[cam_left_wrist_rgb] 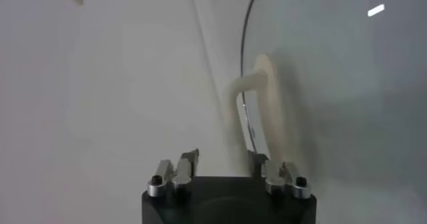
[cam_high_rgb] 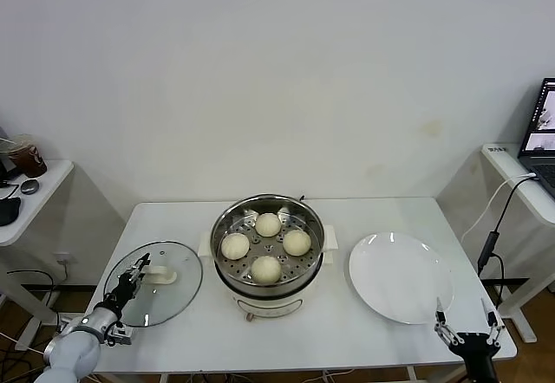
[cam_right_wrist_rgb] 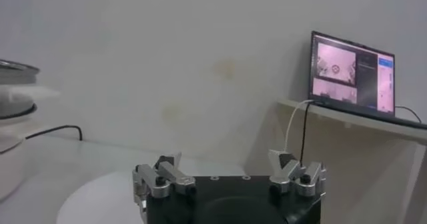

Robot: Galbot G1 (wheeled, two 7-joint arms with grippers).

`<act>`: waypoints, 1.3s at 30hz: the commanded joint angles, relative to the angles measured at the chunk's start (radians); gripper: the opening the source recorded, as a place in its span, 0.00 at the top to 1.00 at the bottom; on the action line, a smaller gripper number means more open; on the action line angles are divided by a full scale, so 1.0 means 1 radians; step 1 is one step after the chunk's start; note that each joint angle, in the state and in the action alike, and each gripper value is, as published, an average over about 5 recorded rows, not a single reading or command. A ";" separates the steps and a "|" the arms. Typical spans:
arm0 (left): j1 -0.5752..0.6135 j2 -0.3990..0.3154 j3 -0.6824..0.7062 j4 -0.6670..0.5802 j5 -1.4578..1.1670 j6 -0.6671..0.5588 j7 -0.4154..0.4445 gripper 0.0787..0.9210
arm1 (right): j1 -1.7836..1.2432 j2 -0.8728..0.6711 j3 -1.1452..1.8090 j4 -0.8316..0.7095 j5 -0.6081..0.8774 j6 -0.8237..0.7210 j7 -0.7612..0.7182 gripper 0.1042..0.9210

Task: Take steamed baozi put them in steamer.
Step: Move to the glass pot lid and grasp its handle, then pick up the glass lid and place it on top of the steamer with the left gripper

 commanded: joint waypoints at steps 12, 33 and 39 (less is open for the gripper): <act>0.408 0.132 -0.134 -0.587 -0.382 0.350 -0.051 0.90 | 0.012 -0.033 -0.065 -0.062 -0.049 0.048 -0.005 0.12; 0.089 0.309 0.224 -0.997 -0.571 0.722 0.335 0.90 | 0.060 -0.029 -0.173 -0.116 -0.124 0.069 0.022 0.12; -0.161 0.242 0.489 -0.963 -0.502 0.846 0.403 0.90 | 0.091 -0.012 -0.221 -0.167 -0.181 0.076 0.067 0.12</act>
